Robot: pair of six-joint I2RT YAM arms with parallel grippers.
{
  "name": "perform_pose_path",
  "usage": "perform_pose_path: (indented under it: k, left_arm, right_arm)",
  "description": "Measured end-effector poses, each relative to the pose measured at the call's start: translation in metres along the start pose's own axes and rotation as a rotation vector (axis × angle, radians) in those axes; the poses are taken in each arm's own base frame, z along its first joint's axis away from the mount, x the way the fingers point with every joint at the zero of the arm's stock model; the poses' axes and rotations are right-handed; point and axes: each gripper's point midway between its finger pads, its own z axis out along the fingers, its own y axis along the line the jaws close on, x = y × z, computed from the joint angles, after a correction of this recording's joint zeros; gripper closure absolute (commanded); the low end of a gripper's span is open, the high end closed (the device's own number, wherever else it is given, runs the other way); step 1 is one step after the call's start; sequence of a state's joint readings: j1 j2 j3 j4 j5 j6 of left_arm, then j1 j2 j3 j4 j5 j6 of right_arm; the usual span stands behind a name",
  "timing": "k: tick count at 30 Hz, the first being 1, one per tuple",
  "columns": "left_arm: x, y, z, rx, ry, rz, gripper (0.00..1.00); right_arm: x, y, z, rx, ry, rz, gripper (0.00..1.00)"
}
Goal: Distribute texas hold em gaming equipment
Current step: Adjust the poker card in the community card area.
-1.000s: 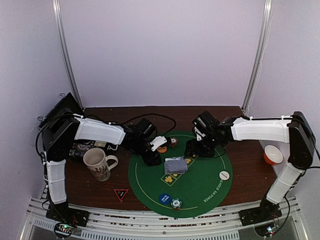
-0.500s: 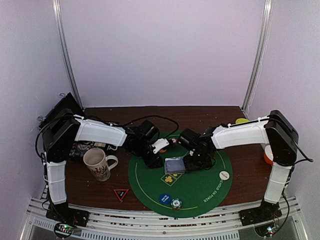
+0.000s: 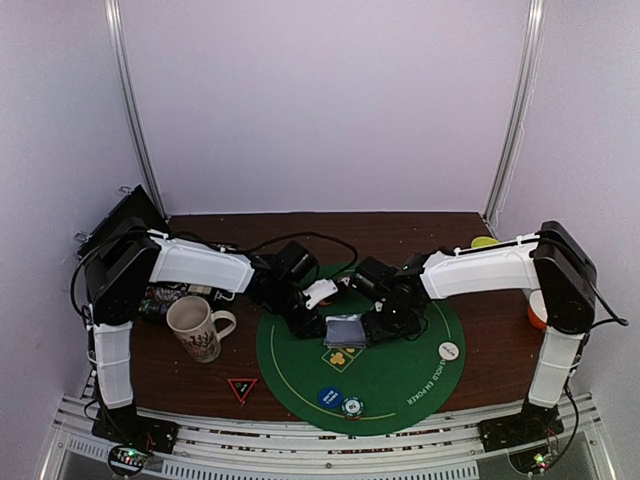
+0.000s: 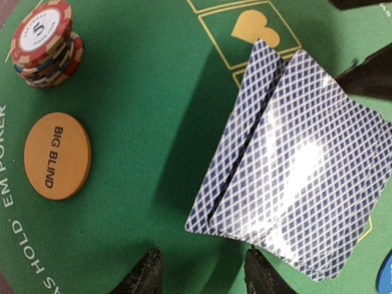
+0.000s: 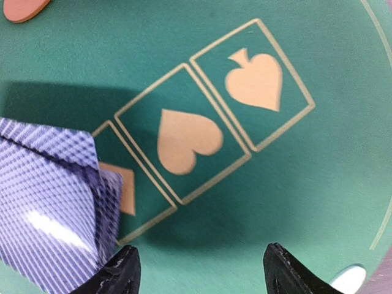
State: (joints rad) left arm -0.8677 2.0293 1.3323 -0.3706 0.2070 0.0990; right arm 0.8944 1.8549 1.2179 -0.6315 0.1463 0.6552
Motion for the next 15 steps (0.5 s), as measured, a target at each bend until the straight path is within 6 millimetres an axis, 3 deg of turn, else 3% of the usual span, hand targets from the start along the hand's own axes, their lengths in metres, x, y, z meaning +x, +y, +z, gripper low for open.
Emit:
perform_pose_path:
  k: [4, 8, 10, 15]
  left_arm:
    - [0.004, 0.006, -0.003, -0.018, 0.019, -0.004, 0.51]
    - [0.003, 0.018, -0.017, -0.040, 0.012, -0.024, 0.51]
    - [-0.006, 0.023, -0.027, -0.047, -0.016, -0.029, 0.51]
    - [-0.052, 0.037, -0.041, -0.071, -0.119, -0.024, 0.53]
  right_arm:
    - [-0.001, -0.011, -0.018, 0.001, -0.021, -0.040, 0.32]
    - [0.002, -0.001, -0.046, -0.134, -0.057, -0.107, 0.41]
    - [0.010, 0.016, -0.058, -0.245, -0.073, -0.146, 0.47]
    - [0.039, 0.074, -0.076, -0.524, -0.091, -0.251, 0.76]
